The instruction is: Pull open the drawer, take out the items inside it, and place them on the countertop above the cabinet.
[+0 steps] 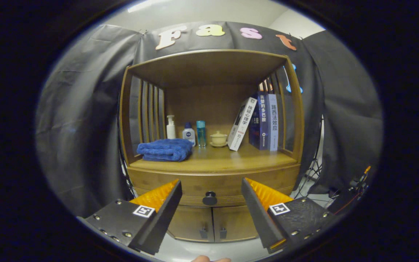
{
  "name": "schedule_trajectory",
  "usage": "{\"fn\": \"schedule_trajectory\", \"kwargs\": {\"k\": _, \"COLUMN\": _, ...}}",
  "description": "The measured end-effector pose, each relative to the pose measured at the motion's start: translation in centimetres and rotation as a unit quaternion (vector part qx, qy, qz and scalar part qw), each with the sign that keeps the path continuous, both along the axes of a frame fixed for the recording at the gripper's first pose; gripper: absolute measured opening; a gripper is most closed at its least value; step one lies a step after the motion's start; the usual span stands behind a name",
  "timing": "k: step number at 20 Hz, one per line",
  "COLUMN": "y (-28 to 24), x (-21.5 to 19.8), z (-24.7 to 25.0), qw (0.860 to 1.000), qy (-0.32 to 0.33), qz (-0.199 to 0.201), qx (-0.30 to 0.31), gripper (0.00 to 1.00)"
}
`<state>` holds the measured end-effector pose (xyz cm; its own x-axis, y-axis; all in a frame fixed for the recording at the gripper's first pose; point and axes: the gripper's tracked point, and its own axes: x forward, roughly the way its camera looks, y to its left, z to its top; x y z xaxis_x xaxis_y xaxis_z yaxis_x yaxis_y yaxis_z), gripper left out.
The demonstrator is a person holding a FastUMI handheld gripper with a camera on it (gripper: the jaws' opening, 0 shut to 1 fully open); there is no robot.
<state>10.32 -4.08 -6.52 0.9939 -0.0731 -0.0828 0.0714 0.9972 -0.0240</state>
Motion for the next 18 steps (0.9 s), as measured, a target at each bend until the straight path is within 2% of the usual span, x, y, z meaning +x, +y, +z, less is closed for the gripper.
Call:
{"fn": "schedule_trajectory", "kwargs": {"k": 12, "y": 0.5, "x": 7.1, "z": -4.5, "qw": 1.0, "qy": 0.018, "qz": 0.008, "qx": 0.012, "gripper": 0.99}}
{"fn": "schedule_trajectory", "kwargs": {"k": 15, "y": 0.9, "x": 8.8, "z": -6.4, "qw": 0.999, "qy": 0.032, "qz": 0.018, "qx": 0.018, "gripper": 0.98}}
{"fn": "schedule_trajectory", "kwargs": {"k": 18, "y": 0.4, "x": 10.1, "z": -8.7, "qw": 0.998, "qy": 0.051, "qz": 0.012, "qx": 0.02, "gripper": 0.96}}
